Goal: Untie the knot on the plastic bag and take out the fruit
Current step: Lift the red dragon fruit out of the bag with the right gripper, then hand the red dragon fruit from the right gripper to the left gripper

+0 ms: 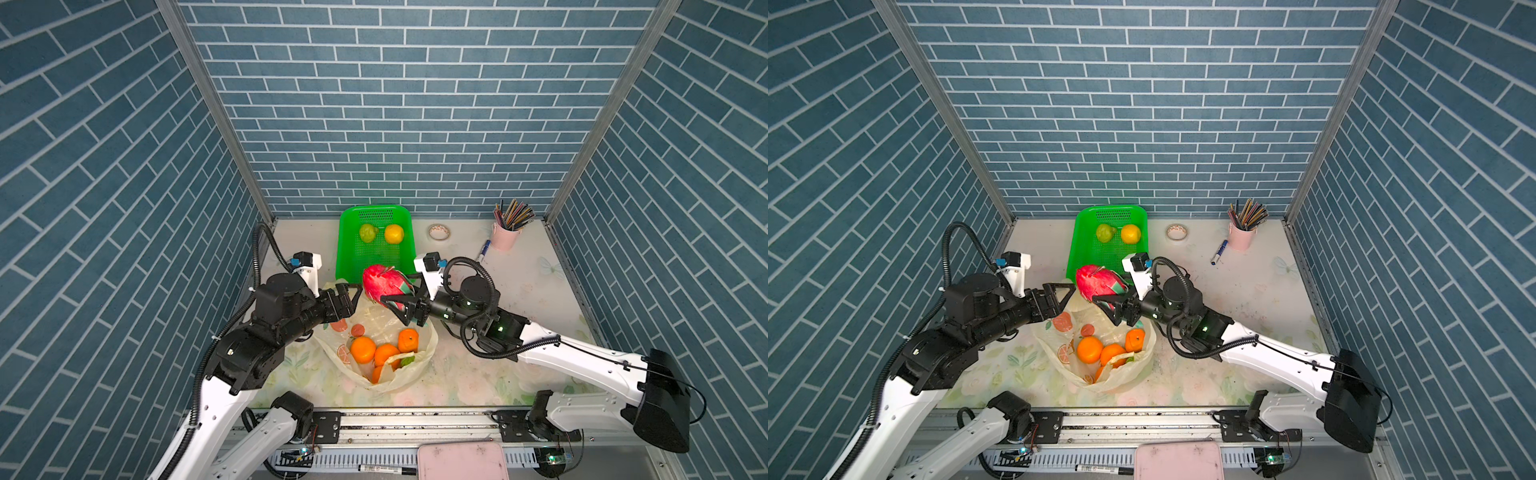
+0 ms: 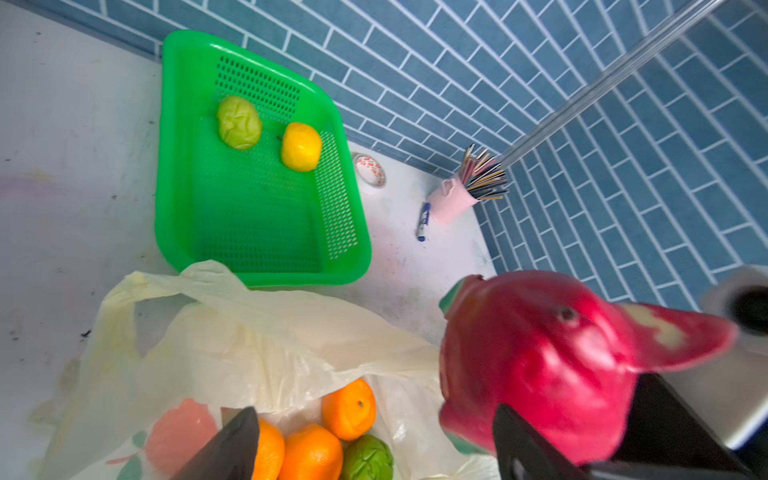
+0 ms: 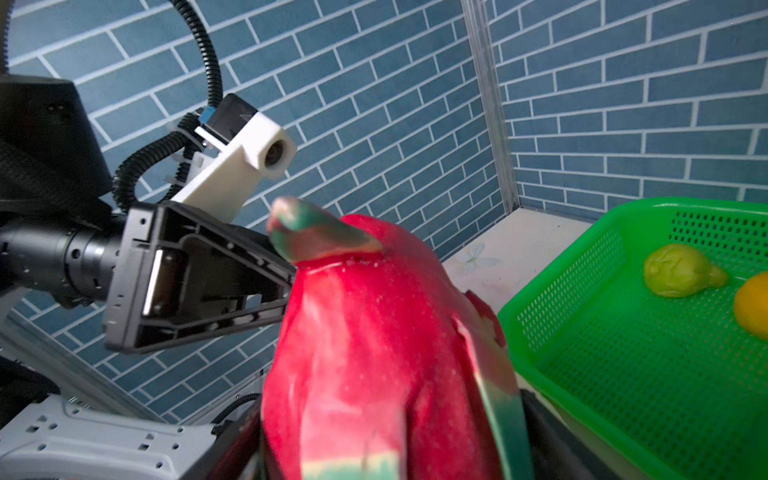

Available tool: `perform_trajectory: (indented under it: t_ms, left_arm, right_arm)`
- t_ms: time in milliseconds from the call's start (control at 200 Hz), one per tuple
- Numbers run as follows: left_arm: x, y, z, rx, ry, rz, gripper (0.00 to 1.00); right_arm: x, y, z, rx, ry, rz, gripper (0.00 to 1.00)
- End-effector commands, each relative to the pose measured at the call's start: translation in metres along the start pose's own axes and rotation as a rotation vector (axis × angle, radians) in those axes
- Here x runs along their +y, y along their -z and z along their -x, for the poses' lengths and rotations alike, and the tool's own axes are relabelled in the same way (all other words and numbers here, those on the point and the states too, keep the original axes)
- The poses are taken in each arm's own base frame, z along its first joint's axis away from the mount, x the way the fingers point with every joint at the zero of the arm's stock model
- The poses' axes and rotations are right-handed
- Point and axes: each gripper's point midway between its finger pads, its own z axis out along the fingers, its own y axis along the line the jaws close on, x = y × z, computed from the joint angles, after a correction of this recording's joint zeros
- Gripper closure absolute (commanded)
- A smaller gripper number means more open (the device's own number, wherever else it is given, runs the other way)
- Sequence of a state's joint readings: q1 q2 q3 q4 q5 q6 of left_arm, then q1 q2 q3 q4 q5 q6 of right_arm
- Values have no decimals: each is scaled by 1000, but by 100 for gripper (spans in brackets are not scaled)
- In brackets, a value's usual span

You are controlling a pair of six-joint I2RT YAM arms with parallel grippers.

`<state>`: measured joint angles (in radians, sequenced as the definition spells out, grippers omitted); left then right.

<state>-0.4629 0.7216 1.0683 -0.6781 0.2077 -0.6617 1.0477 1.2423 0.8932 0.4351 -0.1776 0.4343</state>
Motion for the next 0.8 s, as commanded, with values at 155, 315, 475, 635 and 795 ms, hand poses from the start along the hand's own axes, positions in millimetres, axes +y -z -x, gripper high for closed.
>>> perform_trajectory:
  t_ms: [155, 315, 475, 635, 795]
  left_arm:
    - [-66, 21, 30, -149, 19, -367, 11]
    - [-67, 13, 34, -146, 4, -360, 11]
    - [-66, 0, 38, -155, -33, -346, 11]
    - [-90, -7, 34, -122, -56, -503, 11]
    - [-94, -18, 26, -63, -45, -541, 12]
  right_arm:
    - [22, 6, 71, -210, 59, 45, 46]
    - [30, 2, 72, -209, 72, 93, 47]
    - [43, 1, 70, -200, 90, 169, 47]
    - [52, 1, 69, -191, 94, 221, 47]
    - [49, 1, 73, -207, 82, 204, 47]
